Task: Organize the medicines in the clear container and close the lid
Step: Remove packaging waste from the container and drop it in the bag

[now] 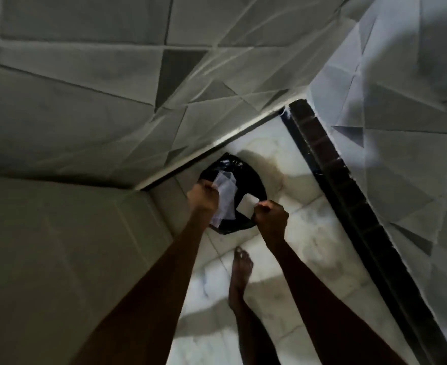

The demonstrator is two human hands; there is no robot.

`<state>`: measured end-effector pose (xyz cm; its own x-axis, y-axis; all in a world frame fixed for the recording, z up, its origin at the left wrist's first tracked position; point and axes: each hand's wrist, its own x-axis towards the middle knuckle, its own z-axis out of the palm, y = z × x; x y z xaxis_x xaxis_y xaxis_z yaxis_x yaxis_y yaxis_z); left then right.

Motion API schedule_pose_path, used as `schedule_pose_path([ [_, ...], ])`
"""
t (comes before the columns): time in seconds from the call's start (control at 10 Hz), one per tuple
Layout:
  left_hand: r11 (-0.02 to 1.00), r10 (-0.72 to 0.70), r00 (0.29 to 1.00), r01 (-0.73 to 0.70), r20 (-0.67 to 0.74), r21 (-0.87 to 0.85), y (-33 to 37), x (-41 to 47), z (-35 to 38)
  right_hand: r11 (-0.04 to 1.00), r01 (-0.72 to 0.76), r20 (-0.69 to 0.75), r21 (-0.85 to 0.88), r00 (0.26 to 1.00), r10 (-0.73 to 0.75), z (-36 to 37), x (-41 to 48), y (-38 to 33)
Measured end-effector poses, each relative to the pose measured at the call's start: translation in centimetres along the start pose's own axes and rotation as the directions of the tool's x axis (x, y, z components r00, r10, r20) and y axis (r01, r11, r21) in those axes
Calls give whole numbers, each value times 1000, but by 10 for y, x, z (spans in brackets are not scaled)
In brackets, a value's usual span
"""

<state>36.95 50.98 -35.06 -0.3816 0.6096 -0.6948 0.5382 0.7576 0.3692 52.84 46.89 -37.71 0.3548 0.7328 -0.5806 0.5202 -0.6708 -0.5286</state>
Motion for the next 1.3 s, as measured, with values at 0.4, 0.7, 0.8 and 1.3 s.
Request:
schedule_pose_path([
  [0.4,835,-169,956,267,239,-481,-53,32,48,997,68,141,-44,988,-61,42,49,26],
  [0.7,765,113,993,-67,31,-641,2,-176,-91,968,72,219,240,967,-127,-119,-122,-106],
  [0.8,716,132,991,-75,29,-694,21,-259,-164,945,107,255,309,948,-191,-166,-202,-157],
  [1.3,599,121,958,-278,-258,-751,-147,-415,-383,874,282,453,396,768,-453,-110,-484,-263],
])
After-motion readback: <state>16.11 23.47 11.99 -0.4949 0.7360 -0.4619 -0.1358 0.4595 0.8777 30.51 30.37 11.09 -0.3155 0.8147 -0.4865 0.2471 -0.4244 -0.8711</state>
